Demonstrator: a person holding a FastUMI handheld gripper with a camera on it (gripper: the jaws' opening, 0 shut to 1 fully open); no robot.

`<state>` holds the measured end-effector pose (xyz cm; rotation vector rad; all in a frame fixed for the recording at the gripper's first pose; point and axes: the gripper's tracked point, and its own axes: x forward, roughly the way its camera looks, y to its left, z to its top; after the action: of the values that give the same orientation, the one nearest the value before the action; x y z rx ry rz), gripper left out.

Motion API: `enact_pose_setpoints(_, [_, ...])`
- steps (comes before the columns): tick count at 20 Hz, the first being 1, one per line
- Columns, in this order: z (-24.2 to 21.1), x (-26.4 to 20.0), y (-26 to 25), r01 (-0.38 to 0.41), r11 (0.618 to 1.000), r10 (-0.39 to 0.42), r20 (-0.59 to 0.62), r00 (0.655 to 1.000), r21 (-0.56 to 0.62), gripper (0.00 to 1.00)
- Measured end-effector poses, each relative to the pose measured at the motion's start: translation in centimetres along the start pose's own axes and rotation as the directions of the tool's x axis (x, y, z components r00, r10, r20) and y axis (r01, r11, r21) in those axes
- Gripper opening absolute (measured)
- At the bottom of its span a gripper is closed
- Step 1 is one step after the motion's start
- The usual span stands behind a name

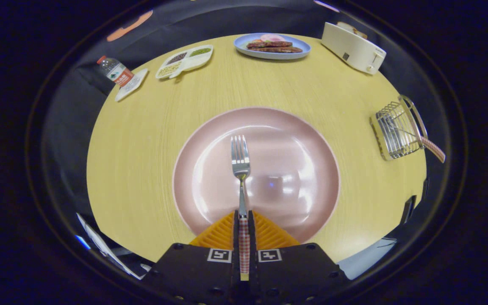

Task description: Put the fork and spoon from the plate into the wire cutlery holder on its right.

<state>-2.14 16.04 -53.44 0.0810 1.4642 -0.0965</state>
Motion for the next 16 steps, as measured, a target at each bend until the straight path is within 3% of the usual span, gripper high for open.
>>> enact_pose_setpoints(9, [2.4, -7.8, -3.6, -0.066, 0.997, 0.066, 0.005, 0.998, -0.032, 0.08])
enact_pose_setpoints(16, [5.9, -13.4, -10.3, -0.095, 0.993, 0.096, 0.013, 0.995, -0.064, 0.08])
